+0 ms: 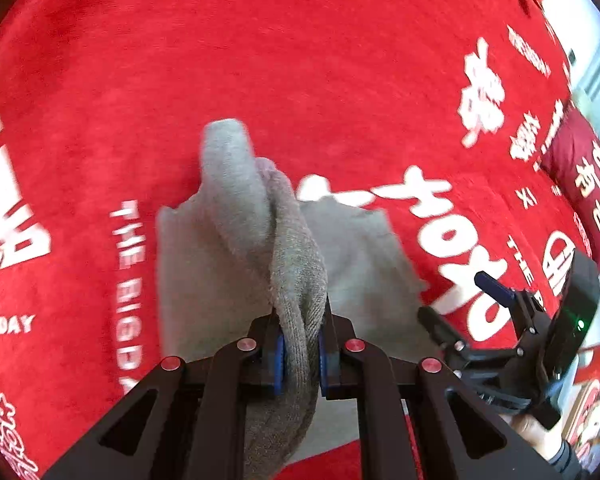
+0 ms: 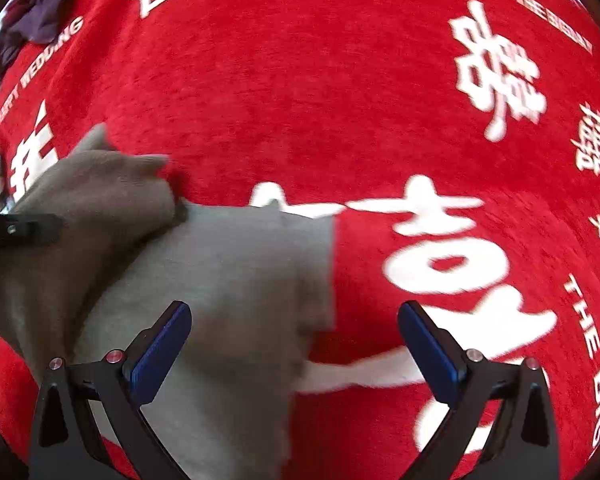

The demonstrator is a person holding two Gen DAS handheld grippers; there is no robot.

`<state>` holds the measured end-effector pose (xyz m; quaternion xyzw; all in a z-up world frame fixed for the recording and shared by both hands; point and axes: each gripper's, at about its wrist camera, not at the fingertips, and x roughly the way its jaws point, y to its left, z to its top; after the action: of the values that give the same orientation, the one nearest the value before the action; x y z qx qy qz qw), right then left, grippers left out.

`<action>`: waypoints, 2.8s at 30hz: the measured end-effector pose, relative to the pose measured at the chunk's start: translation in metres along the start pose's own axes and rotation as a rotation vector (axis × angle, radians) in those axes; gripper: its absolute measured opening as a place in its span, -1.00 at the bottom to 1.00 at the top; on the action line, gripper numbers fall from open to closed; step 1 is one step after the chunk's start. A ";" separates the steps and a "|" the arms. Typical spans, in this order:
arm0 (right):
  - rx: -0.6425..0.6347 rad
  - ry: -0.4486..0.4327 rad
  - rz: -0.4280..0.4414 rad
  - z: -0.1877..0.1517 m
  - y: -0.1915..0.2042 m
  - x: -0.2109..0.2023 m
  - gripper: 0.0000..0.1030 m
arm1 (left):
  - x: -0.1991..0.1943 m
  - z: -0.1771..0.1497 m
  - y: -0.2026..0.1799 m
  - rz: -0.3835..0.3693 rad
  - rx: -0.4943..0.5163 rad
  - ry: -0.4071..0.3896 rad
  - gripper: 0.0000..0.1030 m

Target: Fold small clothes

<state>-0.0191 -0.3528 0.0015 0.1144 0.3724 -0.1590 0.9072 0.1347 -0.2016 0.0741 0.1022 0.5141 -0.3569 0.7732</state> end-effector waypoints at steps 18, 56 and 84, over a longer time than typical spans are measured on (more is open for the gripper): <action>0.149 0.013 0.071 -0.030 -0.062 -0.014 0.99 | 0.047 0.005 -0.063 0.006 -0.013 0.090 -0.78; -0.018 -0.070 0.138 -0.015 0.014 -0.111 0.99 | 0.052 -0.084 -0.024 0.204 0.021 0.139 0.88; 0.131 0.228 0.439 -0.049 -0.018 -0.022 -0.52 | 0.030 -0.140 0.053 0.035 -0.170 0.162 0.88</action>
<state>-0.0716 -0.3487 -0.0184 0.2683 0.4273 0.0321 0.8628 0.0744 -0.1030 -0.0257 0.0734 0.6017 -0.2890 0.7409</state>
